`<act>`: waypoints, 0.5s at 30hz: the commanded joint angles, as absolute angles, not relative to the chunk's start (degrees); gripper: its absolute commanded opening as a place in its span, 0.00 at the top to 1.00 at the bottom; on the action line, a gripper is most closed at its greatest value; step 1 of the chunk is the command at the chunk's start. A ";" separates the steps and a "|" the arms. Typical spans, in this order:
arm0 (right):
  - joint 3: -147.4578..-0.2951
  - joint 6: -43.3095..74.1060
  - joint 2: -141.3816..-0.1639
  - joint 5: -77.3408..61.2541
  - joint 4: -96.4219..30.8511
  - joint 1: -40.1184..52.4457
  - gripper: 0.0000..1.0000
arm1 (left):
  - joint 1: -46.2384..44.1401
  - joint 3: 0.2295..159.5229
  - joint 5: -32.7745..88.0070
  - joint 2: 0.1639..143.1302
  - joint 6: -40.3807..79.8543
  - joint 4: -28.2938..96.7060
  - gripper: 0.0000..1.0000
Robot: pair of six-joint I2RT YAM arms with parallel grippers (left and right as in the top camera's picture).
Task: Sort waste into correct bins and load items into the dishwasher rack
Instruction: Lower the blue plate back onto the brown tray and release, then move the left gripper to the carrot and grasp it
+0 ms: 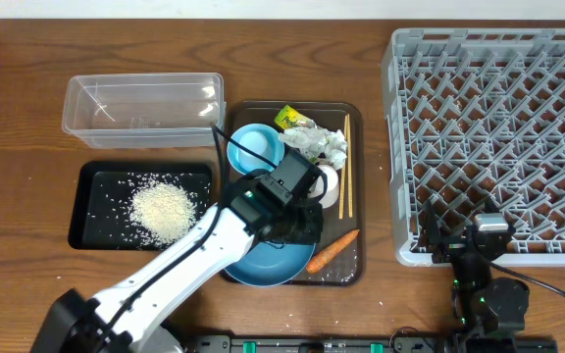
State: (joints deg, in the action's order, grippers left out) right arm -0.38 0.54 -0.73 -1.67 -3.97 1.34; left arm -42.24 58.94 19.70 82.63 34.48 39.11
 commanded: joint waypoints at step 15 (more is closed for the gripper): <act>-0.32 -0.30 -0.67 -1.52 -4.16 1.04 0.01 | -57.98 59.96 12.78 81.32 27.68 36.10 0.49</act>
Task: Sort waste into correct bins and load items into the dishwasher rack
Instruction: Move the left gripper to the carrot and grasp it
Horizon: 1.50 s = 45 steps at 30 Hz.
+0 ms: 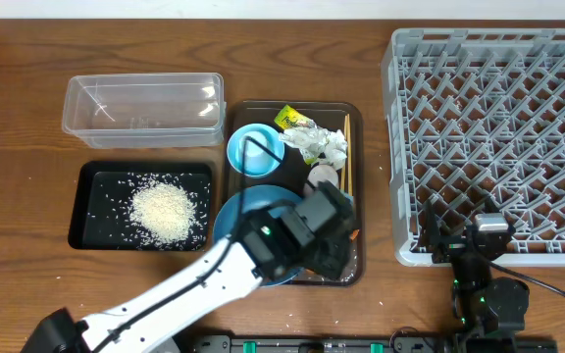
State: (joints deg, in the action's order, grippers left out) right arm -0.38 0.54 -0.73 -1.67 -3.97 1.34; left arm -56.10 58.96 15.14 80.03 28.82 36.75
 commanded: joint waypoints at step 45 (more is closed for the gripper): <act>-0.32 -0.30 -0.67 -1.52 -4.16 1.04 0.01 | -65.93 59.96 -6.87 101.89 11.18 26.13 0.39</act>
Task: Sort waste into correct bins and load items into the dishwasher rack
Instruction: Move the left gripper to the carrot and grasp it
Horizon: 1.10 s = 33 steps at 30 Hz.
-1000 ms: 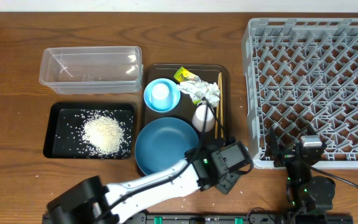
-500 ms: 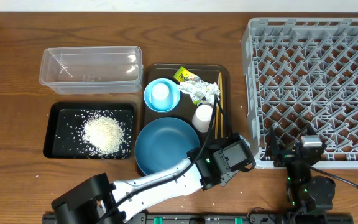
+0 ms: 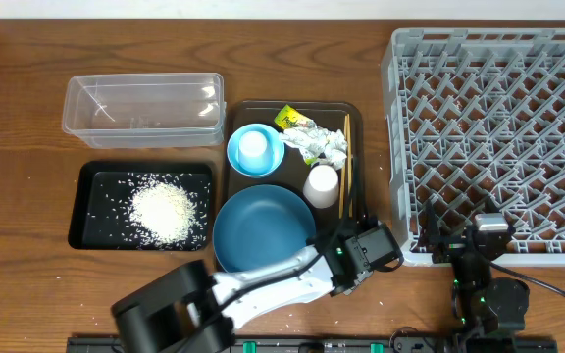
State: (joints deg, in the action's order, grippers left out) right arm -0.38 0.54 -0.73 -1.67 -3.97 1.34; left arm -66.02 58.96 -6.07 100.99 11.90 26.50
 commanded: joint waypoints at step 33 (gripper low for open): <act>-0.32 -0.30 -0.67 -1.52 -4.16 1.04 0.01 | -61.73 59.94 -0.43 104.49 10.13 25.63 0.38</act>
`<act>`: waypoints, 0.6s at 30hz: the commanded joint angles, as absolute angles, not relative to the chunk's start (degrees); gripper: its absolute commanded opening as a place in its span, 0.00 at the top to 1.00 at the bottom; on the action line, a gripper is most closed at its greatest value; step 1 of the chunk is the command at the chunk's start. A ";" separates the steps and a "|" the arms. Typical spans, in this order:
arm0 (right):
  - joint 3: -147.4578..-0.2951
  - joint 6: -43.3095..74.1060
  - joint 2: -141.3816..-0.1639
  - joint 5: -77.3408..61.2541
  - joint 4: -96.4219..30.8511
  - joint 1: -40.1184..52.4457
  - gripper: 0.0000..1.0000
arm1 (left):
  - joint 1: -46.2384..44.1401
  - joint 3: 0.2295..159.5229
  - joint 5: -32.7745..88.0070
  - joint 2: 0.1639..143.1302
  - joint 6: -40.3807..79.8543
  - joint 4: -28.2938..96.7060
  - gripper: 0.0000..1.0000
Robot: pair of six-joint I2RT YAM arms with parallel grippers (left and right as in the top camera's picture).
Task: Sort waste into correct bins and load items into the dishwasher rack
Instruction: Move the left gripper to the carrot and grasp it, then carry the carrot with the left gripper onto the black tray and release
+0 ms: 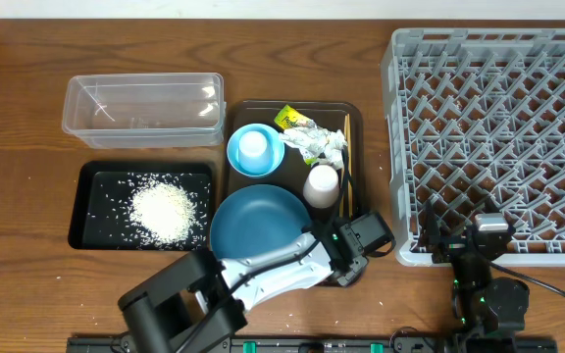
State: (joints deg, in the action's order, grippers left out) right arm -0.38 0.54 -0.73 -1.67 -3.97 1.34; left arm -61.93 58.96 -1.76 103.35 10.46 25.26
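Observation:
My left gripper [354,245] is low over the front right corner of the brown tray [292,106]; its jaws are hidden under the wrist. No carrot shows in the overhead view. On the tray lie a blue plate [258,224], a blue bowl [255,149], a white cup [322,183], chopsticks [346,162], a crumpled wrapper [320,142] and a yellow-green packet [289,118]. The right gripper [437,235] rests at the front edge of the grey dishwasher rack [493,127].
A clear plastic bin [143,110] stands at the back left. In front of it lies a black tray [91,230] holding a heap of rice [165,209]. The rack fills the right side of the table.
My left gripper has shifted slightly back and left at the tray's front right corner. The blue plate and white cup sit a touch further back. The right arm has not moved.
My left gripper was first over the tray's middle beside the cup, with an orange carrot lying at the tray's front right. Then it was over that carrot, covering it. Later it stood at the tray's front right corner, where it stays, and the carrot is hidden.

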 commanded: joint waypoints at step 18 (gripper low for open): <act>-0.32 -0.30 -0.67 -1.52 -4.16 1.04 0.01 | -61.73 61.32 -0.40 103.57 10.15 26.02 0.75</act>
